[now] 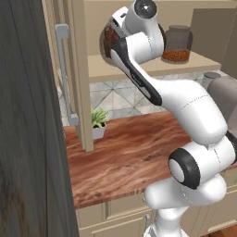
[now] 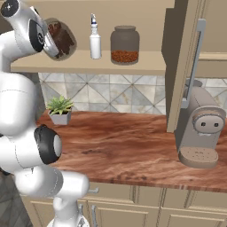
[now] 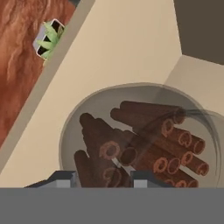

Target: Pick the jar and jar from the dining table and place them in the open cabinet. Close the cabinet after placing the objects.

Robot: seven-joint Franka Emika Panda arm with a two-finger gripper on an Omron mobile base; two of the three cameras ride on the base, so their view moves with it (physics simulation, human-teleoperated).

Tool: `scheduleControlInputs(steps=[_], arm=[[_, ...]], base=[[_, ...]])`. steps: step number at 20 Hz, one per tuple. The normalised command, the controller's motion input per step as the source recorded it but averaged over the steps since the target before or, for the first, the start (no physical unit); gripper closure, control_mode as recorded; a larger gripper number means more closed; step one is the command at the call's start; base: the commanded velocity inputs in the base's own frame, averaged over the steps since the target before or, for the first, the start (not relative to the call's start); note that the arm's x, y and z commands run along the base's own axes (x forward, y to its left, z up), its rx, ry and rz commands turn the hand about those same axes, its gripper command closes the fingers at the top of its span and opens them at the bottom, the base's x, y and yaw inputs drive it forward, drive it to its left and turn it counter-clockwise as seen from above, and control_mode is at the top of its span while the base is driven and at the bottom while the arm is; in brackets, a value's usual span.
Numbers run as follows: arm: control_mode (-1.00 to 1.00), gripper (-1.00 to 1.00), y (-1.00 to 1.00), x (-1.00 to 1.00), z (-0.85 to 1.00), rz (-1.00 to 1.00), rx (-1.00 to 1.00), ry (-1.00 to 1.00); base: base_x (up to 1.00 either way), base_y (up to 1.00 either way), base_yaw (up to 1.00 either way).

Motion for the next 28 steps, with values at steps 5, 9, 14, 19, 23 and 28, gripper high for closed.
scheduleControlInputs(steps=[5, 9, 14, 19, 23, 28], arm=[[-1.00, 1.00, 0.00, 0.55, 0.00, 0.00, 0.09, 0.00], [-1.00, 1.00, 0.00, 0.44, 0.00, 0.00, 0.10, 0.00], [-1.00, 1.00, 0.00, 0.26, -0.04, 0.00, 0.08, 0.01], [-1.00, 1.00, 0.01, 0.09, -0.04, 0.01, 0.04, 0.04], [-1.00, 1.00, 0.00, 0.19, -0.10, 0.06, 0.04, 0.04], [-1.00, -1.00, 0.11, 0.10, -0.11, 0.06, 0.00, -0.02]], base=[[0.00, 0.00, 0.00], [0.00, 0.00, 0.00], [0.00, 0.00, 0.00], [0.00, 0.00, 0.00], [0.00, 0.00, 0.00], [0.00, 0.00, 0.00]])
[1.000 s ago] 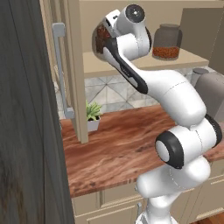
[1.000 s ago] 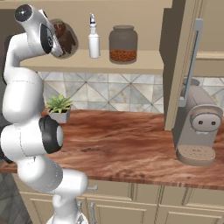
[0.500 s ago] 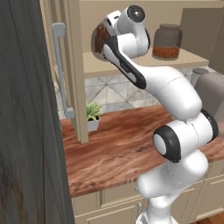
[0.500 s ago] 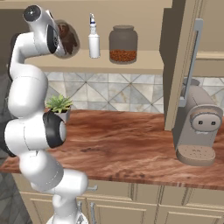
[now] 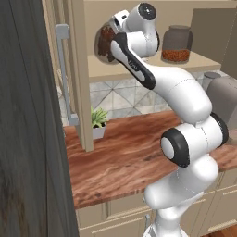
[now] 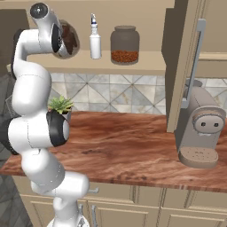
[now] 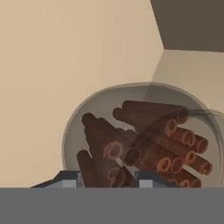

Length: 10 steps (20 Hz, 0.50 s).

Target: Pick the jar and jar from the dining table and place them in the open cabinet. Close the cabinet after placing the objects.

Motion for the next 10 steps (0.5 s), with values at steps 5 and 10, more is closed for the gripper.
scheduleControlInputs(steps=[5, 10], arm=[[-1.00, -1.00, 0.25, 0.00, 0.00, 0.05, -0.05, -0.10], [-1.00, -1.00, 0.17, -0.05, 0.11, 0.04, -0.10, -0.13]], base=[[0.00, 0.00, 0.00], [0.00, 0.00, 0.00]])
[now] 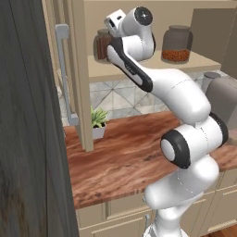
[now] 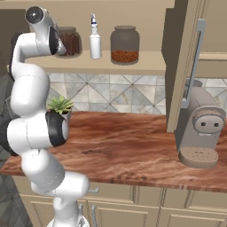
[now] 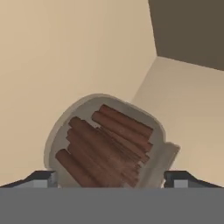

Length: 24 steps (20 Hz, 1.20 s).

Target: Pick the jar and jar from the dining table and place them in the open cabinet. Close the cabinet after placing the objects.

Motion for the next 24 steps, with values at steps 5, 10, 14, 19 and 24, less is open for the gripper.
scheduleControlInputs(steps=[5, 10, 14, 19, 24], arm=[[-1.00, -1.00, 0.02, -0.07, 0.21, 0.06, -0.17, -0.20], [-1.00, -1.00, 0.13, -0.27, 0.07, 0.08, -0.14, -0.17], [-1.00, -1.00, 0.16, -0.44, 0.00, 0.06, -0.05, -0.11], [-1.00, -1.00, 0.00, -0.46, 0.16, 0.02, -0.01, -0.12], [-1.00, -1.00, 0.00, -0.56, 0.10, 0.02, 0.00, -0.10]], base=[[0.00, 0.00, 0.00], [0.00, 0.00, 0.00], [0.00, 0.00, 0.00], [0.00, 0.00, 0.00], [0.00, 0.00, 0.00]])
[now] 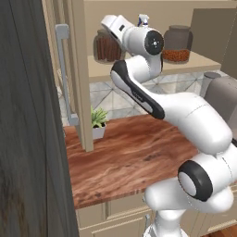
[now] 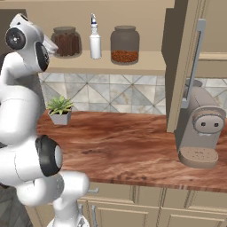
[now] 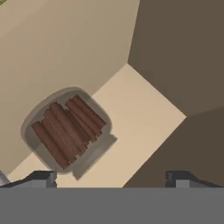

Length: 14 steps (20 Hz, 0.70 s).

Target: Pick the jar and jar from the dining table and place them in the open cabinet. Close the cabinet after placing the objects.

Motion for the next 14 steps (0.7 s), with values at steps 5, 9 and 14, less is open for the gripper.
scheduleControlInputs(steps=[5, 9, 14], arm=[[-1.00, -1.00, 0.00, -0.63, 0.00, 0.02, 0.00, -0.08], [-1.00, -1.00, -0.03, -0.62, 0.00, 0.02, 0.00, -0.07], [-1.00, -1.00, -0.20, -0.46, 0.00, 0.00, 0.00, 0.00]], base=[[0.00, 0.00, 0.00], [0.00, 0.00, 0.00], [0.00, 0.00, 0.00]])
